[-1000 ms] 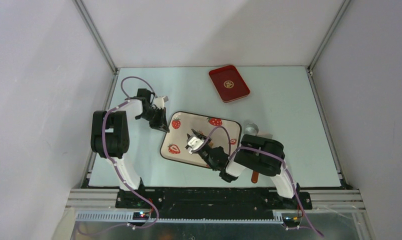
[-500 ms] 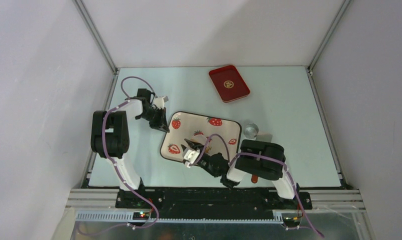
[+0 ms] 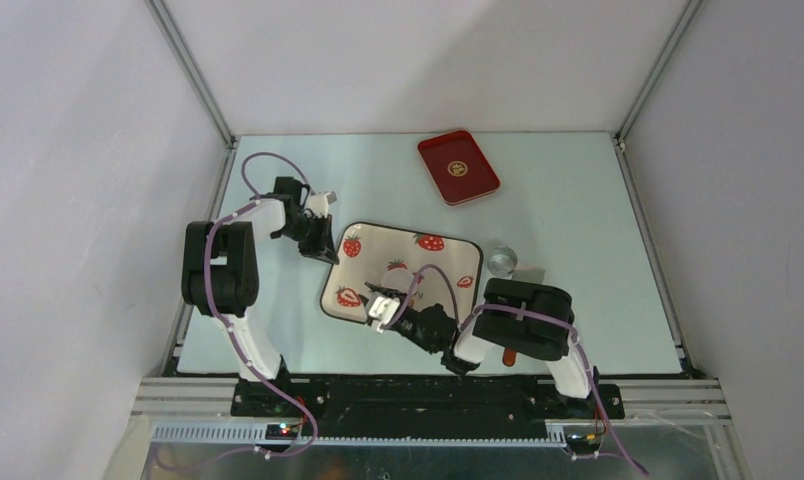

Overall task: Roll out the dumpling wrappers from the dough
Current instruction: Flatten out the dough on the work surface.

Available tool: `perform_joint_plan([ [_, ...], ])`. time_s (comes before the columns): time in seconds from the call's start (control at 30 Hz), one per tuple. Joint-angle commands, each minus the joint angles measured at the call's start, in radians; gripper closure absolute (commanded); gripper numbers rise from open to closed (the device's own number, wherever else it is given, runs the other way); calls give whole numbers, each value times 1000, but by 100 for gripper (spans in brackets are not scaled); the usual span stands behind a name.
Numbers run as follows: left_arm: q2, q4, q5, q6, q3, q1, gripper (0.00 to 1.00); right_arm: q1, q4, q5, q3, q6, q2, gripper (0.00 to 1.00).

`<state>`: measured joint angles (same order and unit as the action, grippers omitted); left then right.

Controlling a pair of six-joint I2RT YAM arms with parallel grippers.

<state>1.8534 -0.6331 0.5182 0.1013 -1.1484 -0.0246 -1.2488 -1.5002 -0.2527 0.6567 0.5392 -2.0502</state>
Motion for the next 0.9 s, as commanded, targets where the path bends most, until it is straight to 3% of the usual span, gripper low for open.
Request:
perform_joint_plan([
  [0.0,-30,29,-25,9,-8,9,100,67,120,-42,9,-90,33,100],
  [0.87,-41,29,-41,13,-8,20,100,211,317,-24,46,-280,82,100],
])
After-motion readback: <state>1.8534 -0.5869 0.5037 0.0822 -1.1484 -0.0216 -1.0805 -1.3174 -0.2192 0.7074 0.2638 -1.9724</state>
